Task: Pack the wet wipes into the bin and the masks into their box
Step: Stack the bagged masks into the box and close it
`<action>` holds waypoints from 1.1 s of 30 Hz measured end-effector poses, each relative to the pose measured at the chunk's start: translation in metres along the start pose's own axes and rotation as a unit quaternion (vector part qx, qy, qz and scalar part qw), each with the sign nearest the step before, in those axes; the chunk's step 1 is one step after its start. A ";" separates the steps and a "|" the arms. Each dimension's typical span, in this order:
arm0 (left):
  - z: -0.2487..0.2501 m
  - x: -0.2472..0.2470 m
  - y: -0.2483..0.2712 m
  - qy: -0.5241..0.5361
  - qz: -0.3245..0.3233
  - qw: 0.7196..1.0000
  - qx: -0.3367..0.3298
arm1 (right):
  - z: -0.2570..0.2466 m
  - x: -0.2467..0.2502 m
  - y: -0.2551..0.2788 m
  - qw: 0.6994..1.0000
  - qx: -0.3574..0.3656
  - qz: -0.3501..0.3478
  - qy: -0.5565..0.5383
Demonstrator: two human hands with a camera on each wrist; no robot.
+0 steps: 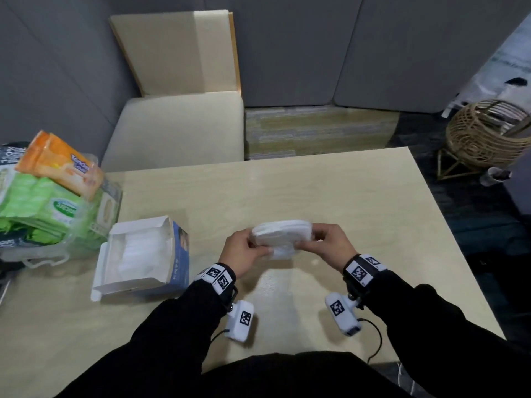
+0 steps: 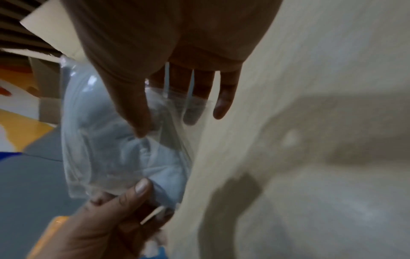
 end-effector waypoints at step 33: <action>-0.053 0.305 0.119 -0.112 0.029 0.988 -0.098 | -0.219 -0.274 -0.049 0.955 0.091 -0.126 0.254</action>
Point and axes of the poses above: each hand's wrist, its own y-axis away from the middle knuckle, its own x-axis out of the back of the hand, z = x × y, the point moved 8 cm from there along -y, towards the middle knuckle, and after that the axes turned 6 degrees about -z, right-handed, at the moved point
